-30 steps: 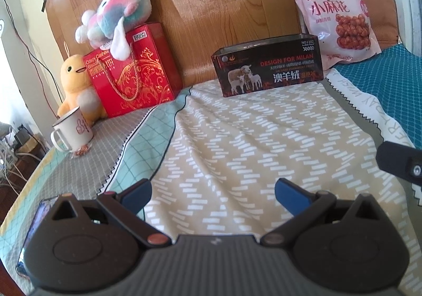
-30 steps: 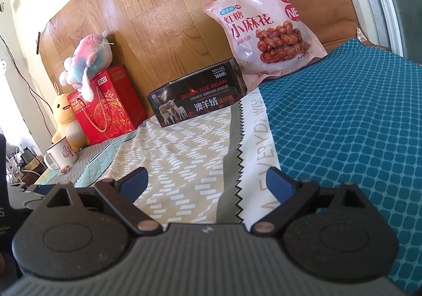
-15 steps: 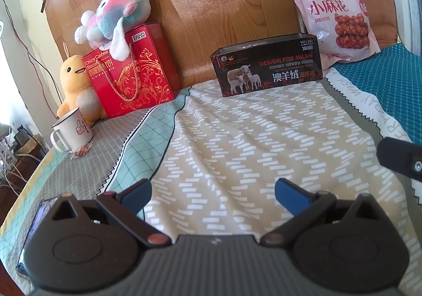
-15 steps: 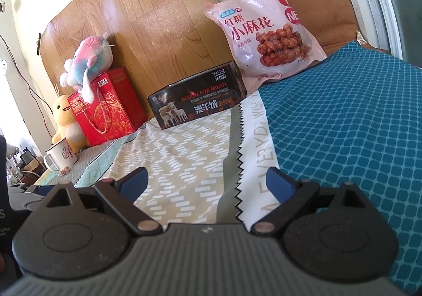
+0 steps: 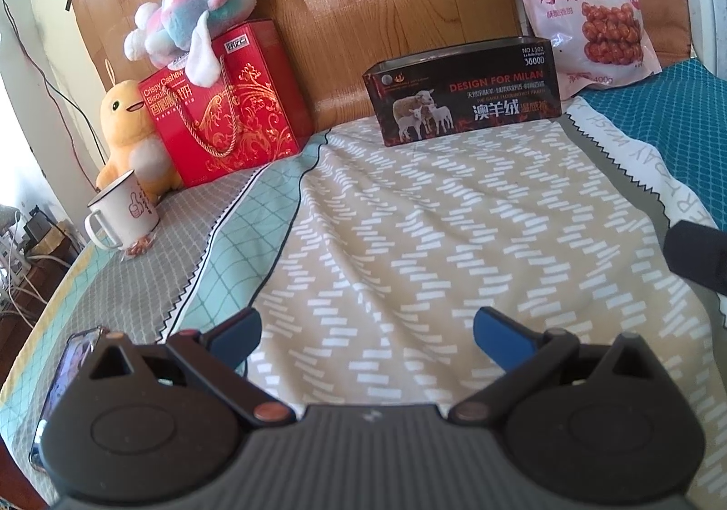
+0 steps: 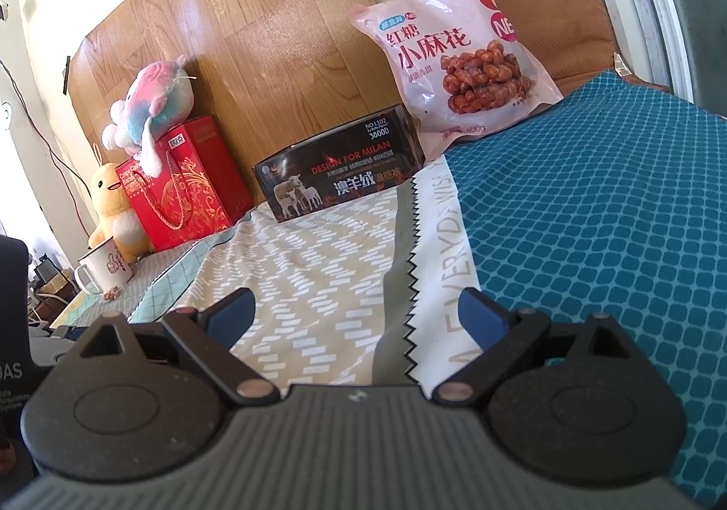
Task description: Organize snacks
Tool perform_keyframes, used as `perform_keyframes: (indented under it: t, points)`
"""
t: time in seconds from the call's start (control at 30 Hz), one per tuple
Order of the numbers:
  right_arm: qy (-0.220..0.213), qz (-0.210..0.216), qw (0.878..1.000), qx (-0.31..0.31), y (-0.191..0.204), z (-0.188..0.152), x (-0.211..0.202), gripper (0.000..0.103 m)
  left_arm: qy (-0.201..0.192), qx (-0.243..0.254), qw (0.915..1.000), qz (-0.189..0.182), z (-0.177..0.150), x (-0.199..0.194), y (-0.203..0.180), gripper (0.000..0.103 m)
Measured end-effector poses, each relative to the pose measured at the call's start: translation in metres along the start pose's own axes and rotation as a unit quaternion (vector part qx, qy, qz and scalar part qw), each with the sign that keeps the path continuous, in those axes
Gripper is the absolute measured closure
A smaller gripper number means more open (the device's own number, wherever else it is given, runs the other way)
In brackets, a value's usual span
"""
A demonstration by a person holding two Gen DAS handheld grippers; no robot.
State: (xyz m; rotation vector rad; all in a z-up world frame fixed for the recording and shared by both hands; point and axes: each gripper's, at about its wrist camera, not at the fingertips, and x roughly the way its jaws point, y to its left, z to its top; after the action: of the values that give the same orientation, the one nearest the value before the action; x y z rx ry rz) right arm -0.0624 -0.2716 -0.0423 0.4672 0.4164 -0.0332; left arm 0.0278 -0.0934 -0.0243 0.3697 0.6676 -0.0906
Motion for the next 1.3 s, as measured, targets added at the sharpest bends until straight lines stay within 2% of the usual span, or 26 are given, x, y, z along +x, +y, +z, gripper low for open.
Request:
perform_keyframes:
  t: [0.53, 0.7, 0.8, 1.03, 1.13, 1.3]
  points:
    - [-0.002, -0.002, 1.000, -0.002, 0.000, 0.001, 0.001, 0.005, 0.020, -0.003, 0.9996, -0.021, 0.002, 0.003, -0.001, 0.000]
    - [-0.017, -0.003, 1.000, -0.012, 0.000, 0.011, -0.001, 0.005, 0.025, -0.009, 0.9991, -0.034, 0.007, 0.001, 0.000, 0.000]
    - [-0.028, -0.003, 0.999, -0.032, 0.004, 0.021, -0.002, 0.005, 0.019, -0.011, 0.9992, -0.034, 0.016, -0.002, 0.002, 0.000]
    - [-0.023, 0.002, 0.997, -0.072, 0.007, 0.047, 0.008, 0.004, -0.003, -0.025, 0.9992, -0.031, 0.046, -0.007, 0.008, 0.000]
    - [-0.036, 0.003, 0.995, -0.094, 0.012, 0.056, 0.010, 0.000, -0.011, -0.037, 0.9988, -0.030, 0.060, -0.007, 0.011, 0.000]
    - [-0.062, -0.004, 0.992, -0.109, 0.014, 0.067, 0.013, 0.000, -0.018, -0.053, 0.9981, -0.027, 0.072, -0.007, 0.012, 0.000]
